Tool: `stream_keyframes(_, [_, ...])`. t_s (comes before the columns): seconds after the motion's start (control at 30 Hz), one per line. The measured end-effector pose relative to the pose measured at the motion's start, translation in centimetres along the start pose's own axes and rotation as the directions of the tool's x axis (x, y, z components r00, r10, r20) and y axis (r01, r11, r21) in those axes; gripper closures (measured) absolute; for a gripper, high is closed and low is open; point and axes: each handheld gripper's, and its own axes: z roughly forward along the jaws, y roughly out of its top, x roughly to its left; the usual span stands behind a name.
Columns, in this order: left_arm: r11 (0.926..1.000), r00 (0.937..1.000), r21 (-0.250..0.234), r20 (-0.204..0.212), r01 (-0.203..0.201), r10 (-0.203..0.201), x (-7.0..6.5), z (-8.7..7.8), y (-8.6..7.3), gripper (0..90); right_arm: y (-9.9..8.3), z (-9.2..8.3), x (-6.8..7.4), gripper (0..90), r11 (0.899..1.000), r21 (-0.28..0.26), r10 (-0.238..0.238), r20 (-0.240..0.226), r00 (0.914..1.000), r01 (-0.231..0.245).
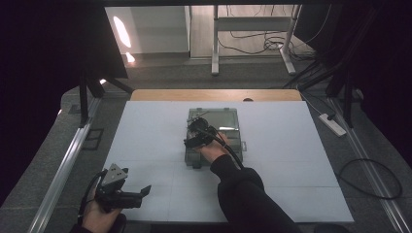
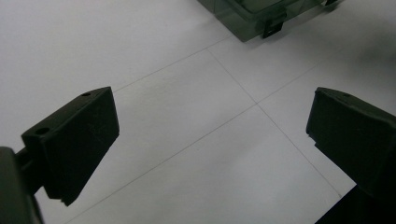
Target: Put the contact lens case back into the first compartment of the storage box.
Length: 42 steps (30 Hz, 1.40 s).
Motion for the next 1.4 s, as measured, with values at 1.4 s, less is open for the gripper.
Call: stream_keyframes(1.4, [1.0, 1.0, 0.002, -0.001, -0.001, 0.001, 0.0, 0.0, 0.0, 2.5, -4.2, -4.4, -1.8, 6.4, 0.994, 0.026, -0.097, -0.153, 0.9835, 0.103])
